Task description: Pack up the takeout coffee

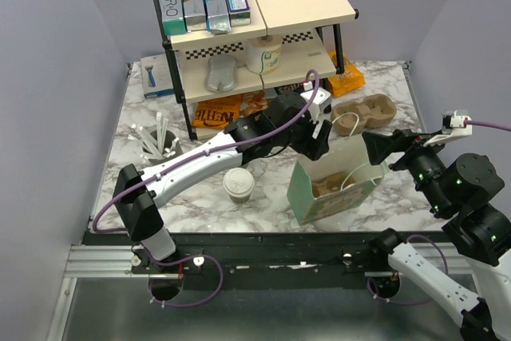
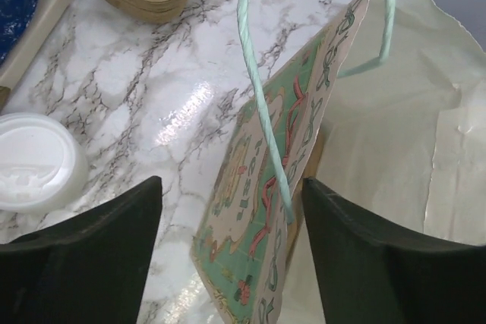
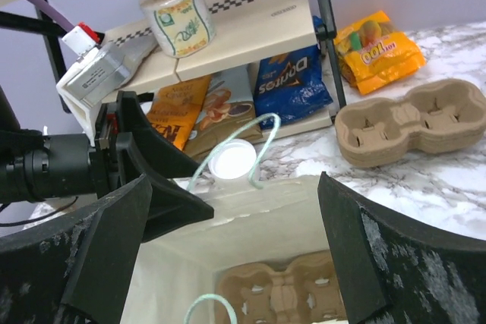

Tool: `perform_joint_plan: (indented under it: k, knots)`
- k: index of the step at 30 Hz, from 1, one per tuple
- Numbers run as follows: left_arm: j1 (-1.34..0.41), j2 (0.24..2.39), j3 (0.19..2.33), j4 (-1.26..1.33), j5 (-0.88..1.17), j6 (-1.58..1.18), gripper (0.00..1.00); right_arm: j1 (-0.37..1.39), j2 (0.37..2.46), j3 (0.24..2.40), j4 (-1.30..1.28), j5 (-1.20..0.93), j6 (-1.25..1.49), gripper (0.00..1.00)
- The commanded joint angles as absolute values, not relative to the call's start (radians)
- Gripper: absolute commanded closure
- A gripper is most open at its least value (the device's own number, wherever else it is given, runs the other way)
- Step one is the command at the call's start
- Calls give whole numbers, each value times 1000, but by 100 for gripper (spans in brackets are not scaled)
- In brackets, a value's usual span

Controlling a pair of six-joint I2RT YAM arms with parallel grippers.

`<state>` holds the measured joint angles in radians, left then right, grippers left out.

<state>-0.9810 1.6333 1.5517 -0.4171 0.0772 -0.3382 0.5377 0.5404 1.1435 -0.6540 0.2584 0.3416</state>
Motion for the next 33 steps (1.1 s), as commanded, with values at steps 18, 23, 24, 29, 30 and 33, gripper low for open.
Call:
perform_joint_plan:
  k: [18, 23, 24, 29, 30, 33]
  knots:
    - [-977, 988, 1279, -682, -382, -523, 1, 783, 923, 1373, -660, -220, 143, 0]
    - [-979, 786, 1206, -856, -488, -670, 1, 965, 1103, 1483, -681, -126, 153, 0]
    - [-979, 760, 1200, -883, -546, -693, 1, 983, 1158, 1486, -680, -106, 153, 0]
    - [-979, 680, 1203, -1084, -702, -844, 1, 1084, 1313, 1493, -677, -3, 190, 0]
    - [-979, 677, 1200, -1101, -710, -857, 1, 1101, 1331, 1486, -667, 38, 201, 0]
    - [-979, 677, 1174, -1141, -738, -913, 1, 1152, 1426, 1488, -644, 78, 213, 0]
